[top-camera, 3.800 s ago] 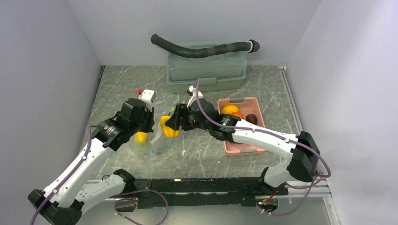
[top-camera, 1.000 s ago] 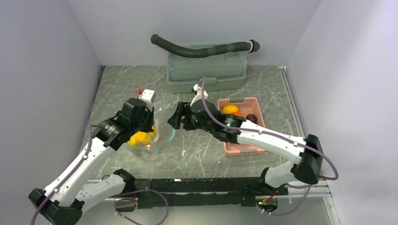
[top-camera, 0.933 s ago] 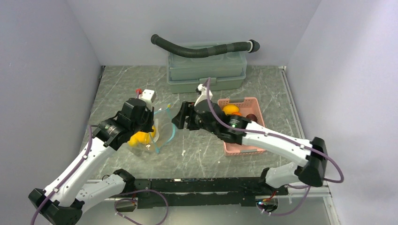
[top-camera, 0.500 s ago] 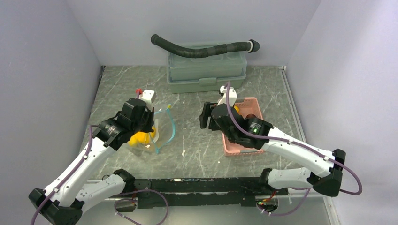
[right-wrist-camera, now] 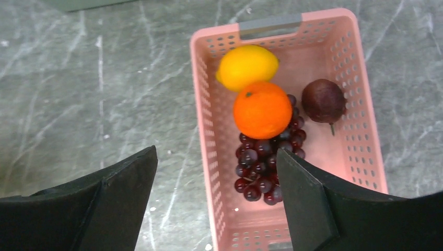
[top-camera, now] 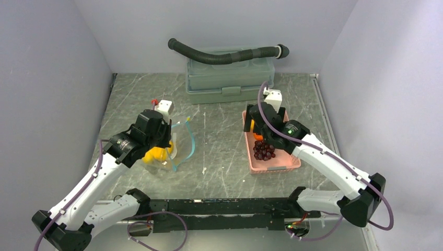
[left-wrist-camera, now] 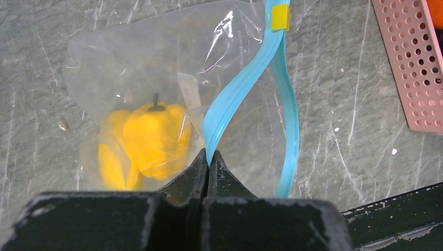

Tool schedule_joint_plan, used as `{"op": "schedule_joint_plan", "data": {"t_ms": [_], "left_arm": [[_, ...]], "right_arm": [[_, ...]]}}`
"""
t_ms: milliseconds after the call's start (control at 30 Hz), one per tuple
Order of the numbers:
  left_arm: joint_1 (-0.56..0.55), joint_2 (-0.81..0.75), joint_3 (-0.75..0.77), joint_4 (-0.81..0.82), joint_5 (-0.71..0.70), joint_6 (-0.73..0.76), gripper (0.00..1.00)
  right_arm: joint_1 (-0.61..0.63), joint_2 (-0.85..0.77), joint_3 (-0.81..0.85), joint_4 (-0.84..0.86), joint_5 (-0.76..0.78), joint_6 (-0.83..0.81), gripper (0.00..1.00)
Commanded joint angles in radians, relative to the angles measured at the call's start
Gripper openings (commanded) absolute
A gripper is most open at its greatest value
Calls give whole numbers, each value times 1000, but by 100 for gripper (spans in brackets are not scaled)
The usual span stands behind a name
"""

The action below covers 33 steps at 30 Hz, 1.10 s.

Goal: Place the food in the zip-top bag and seal the zipper
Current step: Pick up the fake fruit from the bin.

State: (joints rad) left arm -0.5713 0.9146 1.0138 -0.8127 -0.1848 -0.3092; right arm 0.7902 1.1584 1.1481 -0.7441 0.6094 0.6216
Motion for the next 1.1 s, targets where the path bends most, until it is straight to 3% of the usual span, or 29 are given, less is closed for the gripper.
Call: {"op": "schedule_joint_plan", "data": {"t_ms": [0,333,1067], "left_arm": [[2,-5,-1,20,-6,-5,0],[2,-3,-1,20,-6,-2,0],[3,4,2,20,-8,3,0]], "right_arm": [[-72,27,-23,12,-49,-59,90],[-229,129,-64,107,-198,-130,100],[-347,361,-105,224,-309,-166,99]]}}
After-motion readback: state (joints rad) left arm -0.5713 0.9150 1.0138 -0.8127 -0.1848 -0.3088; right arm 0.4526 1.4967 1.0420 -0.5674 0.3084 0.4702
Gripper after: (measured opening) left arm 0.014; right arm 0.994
